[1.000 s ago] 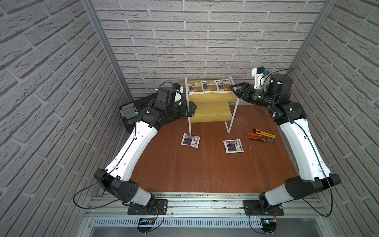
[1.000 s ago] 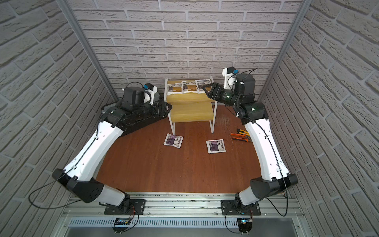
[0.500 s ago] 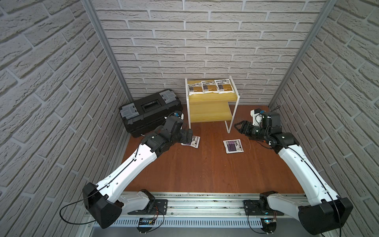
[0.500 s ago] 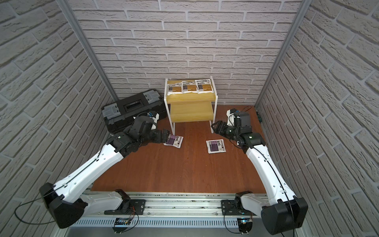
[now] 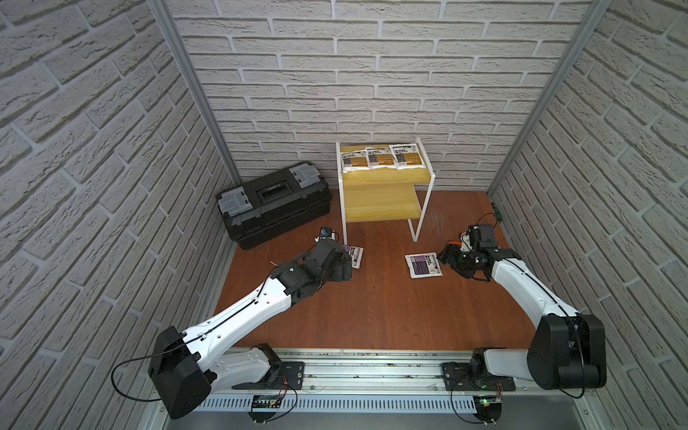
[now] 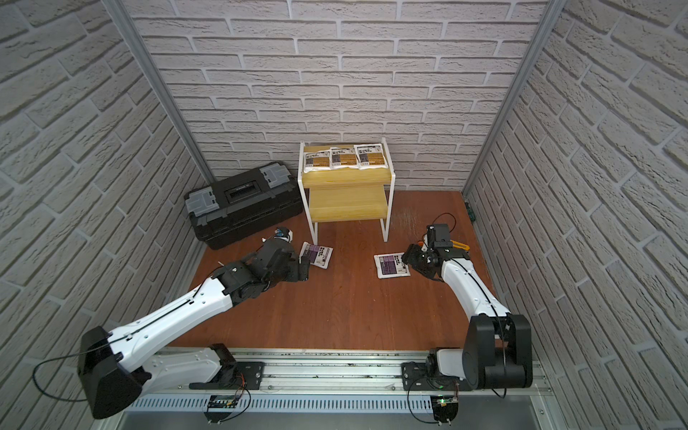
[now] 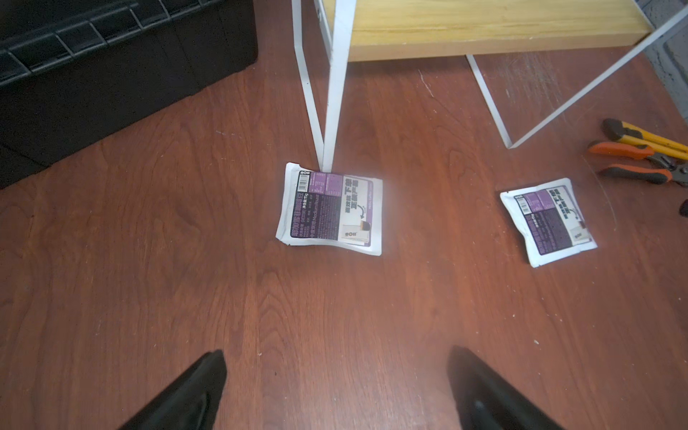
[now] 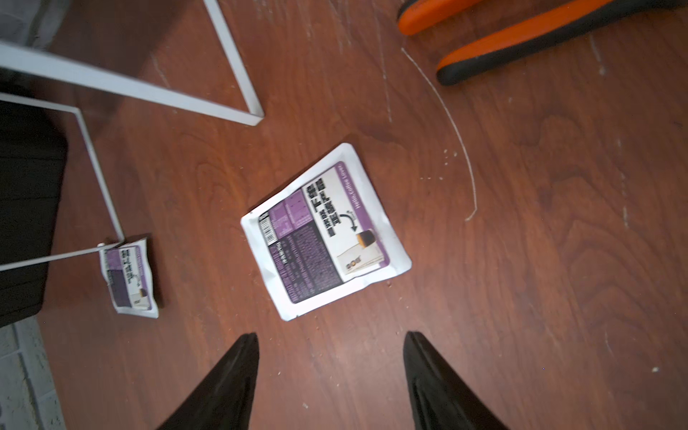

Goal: Place the bagged coffee beans on the shelf by color
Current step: Move the bagged coffee beans to the center of the board.

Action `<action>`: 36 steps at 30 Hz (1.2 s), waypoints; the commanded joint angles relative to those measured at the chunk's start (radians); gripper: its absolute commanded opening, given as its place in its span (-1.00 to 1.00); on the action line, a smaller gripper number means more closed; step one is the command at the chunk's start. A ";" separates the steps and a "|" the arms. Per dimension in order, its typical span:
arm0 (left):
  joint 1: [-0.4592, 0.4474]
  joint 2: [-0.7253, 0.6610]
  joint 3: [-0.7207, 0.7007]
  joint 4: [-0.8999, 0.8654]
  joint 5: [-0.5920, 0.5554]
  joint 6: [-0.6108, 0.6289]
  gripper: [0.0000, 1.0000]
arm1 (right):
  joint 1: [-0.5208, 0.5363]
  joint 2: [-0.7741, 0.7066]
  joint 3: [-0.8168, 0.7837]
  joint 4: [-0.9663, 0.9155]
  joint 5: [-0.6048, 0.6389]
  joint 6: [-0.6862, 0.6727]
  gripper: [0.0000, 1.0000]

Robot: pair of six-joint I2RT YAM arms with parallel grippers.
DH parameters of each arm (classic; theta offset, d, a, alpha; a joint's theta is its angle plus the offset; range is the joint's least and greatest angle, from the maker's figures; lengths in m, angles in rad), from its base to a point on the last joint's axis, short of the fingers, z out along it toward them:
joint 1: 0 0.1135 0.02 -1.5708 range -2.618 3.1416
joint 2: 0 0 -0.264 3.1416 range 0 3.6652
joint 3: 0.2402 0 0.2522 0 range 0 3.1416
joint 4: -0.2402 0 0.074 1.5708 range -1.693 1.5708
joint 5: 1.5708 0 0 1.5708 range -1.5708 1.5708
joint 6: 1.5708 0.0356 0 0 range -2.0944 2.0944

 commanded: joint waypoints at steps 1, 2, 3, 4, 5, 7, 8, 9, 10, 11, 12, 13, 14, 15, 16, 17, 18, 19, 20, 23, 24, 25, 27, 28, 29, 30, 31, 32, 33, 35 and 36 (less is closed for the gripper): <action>-0.006 -0.022 -0.018 0.045 -0.026 -0.038 0.97 | -0.008 0.054 0.026 0.054 0.025 -0.011 0.33; -0.006 -0.018 -0.018 0.044 -0.026 -0.044 0.97 | -0.008 0.073 0.033 0.058 0.031 -0.011 0.33; -0.006 -0.016 -0.022 0.045 -0.026 -0.048 0.97 | -0.009 0.094 0.041 0.065 0.034 -0.008 0.33; -0.006 -0.014 -0.023 0.045 -0.025 -0.051 0.97 | -0.008 0.111 0.046 0.069 0.039 -0.012 0.33; -0.006 -0.010 -0.023 0.046 -0.021 -0.055 0.97 | -0.010 0.132 0.056 0.068 0.043 -0.014 0.33; -0.006 -0.004 -0.024 0.052 -0.007 -0.059 0.97 | -0.009 0.170 0.075 0.065 0.052 -0.022 0.32; -0.006 0.003 -0.023 0.053 -0.002 -0.061 0.97 | -0.010 0.188 0.085 0.060 0.061 -0.023 0.32; -0.006 0.007 -0.019 0.054 0.007 -0.062 0.97 | -0.010 0.204 0.094 0.058 0.069 -0.027 0.31; -0.005 0.011 -0.017 0.056 0.010 -0.061 0.97 | -0.010 0.216 0.099 0.059 0.074 -0.029 0.31; -0.006 0.014 -0.014 0.056 0.015 -0.061 0.97 | -0.010 0.231 0.104 0.060 0.079 -0.031 0.31; -0.005 0.018 -0.009 0.056 0.017 -0.058 0.97 | -0.010 0.245 0.109 0.063 0.083 -0.034 0.31; -0.005 0.020 -0.005 0.056 0.018 -0.056 0.97 | -0.010 0.258 0.115 0.063 0.084 -0.038 0.31; -0.006 0.024 -0.002 0.055 0.021 -0.053 0.97 | -0.009 0.276 0.124 0.062 0.085 -0.040 0.31; -0.006 0.027 0.001 0.057 0.024 -0.051 0.97 | -0.009 0.293 0.133 0.062 0.085 -0.044 0.30; -0.006 0.030 0.005 0.057 0.027 -0.048 0.97 | -0.010 0.307 0.140 0.062 0.083 -0.047 0.30; -0.007 0.035 0.009 0.057 0.031 -0.046 0.97 | -0.008 0.324 0.147 0.062 0.080 -0.048 0.30; -0.006 0.040 0.013 0.056 0.035 -0.042 0.97 | -0.009 0.339 0.153 0.061 0.075 -0.050 0.29; -0.006 0.042 0.015 0.056 0.040 -0.041 0.97 | -0.007 0.347 0.154 0.066 0.068 -0.051 0.29; -0.007 0.046 0.015 0.056 0.043 -0.041 0.97 | -0.008 0.356 0.154 0.073 0.060 -0.051 0.29; -0.007 0.053 0.019 0.058 0.053 -0.039 0.97 | -0.005 0.374 0.150 0.081 0.010 -0.048 0.28; -0.008 0.055 0.020 0.059 0.057 -0.038 0.97 | 0.001 0.377 0.146 0.086 -0.003 -0.048 0.28; -0.007 0.057 0.021 0.060 0.059 -0.037 0.97 | 0.006 0.378 0.142 0.089 -0.017 -0.047 0.28; -0.007 0.063 0.024 0.061 0.064 -0.033 0.97 | 0.020 0.377 0.131 0.101 -0.046 -0.044 0.27; -0.007 0.068 0.027 0.062 0.066 -0.031 0.97 | 0.030 0.376 0.126 0.106 -0.057 -0.041 0.27; -0.007 0.071 0.027 0.064 0.070 -0.030 0.97 | 0.043 0.372 0.121 0.110 -0.063 -0.041 0.27; -0.007 0.074 0.029 0.067 0.073 -0.027 0.97 | 0.059 0.370 0.118 0.111 -0.061 -0.040 0.27; -0.008 0.079 0.031 0.069 0.077 -0.026 0.97 | 0.074 0.368 0.115 0.111 -0.058 -0.040 0.27; -0.007 0.084 0.033 0.072 0.081 -0.022 0.97 | 0.091 0.368 0.111 0.111 -0.054 -0.037 0.27; -0.007 0.089 0.035 0.074 0.085 -0.020 0.97 | 0.109 0.365 0.103 0.115 -0.047 -0.033 0.26; -0.007 0.102 0.040 0.075 0.092 -0.017 0.97 | 0.146 0.362 0.089 0.119 -0.027 -0.026 0.26; -0.007 0.108 0.043 0.076 0.097 -0.017 0.97 | 0.164 0.360 0.082 0.124 -0.020 -0.022 0.26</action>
